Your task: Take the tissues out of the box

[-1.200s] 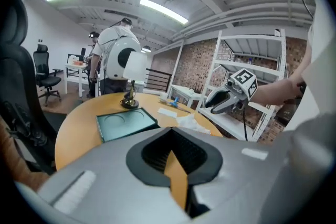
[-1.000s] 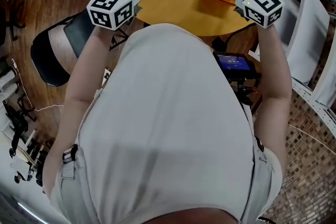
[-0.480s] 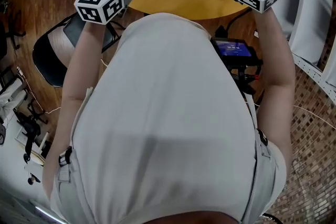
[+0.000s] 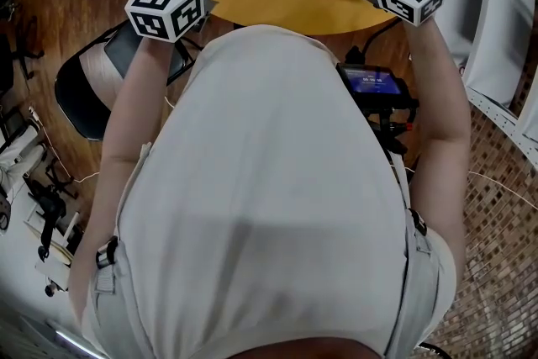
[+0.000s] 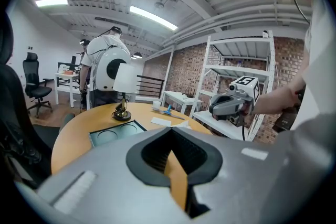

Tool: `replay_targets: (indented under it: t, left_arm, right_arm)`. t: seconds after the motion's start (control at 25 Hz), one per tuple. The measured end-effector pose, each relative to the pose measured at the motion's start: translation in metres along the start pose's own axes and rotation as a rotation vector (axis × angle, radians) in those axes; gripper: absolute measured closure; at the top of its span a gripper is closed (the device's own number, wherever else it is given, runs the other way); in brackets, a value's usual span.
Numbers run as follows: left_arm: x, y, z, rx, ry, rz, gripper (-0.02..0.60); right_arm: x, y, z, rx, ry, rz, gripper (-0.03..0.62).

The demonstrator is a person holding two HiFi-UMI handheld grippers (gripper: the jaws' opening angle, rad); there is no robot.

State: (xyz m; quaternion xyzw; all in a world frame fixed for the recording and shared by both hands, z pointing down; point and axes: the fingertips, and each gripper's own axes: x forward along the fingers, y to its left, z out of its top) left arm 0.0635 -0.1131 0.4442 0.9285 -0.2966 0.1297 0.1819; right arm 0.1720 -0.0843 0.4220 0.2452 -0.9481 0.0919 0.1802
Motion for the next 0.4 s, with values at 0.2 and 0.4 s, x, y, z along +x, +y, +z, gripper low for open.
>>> replay_targets:
  t: [0.2, 0.4]
  left_arm:
    - [0.014, 0.01, 0.005, 0.006, -0.01, 0.006, 0.581]
    - [-0.017, 0.019, 0.023, 0.006, -0.038, 0.037, 0.581]
  right_arm:
    - [0.006, -0.017, -0.009, -0.007, 0.013, 0.022, 0.594]
    - [0.013, -0.004, 0.024, -0.041, 0.001, 0.025, 0.594]
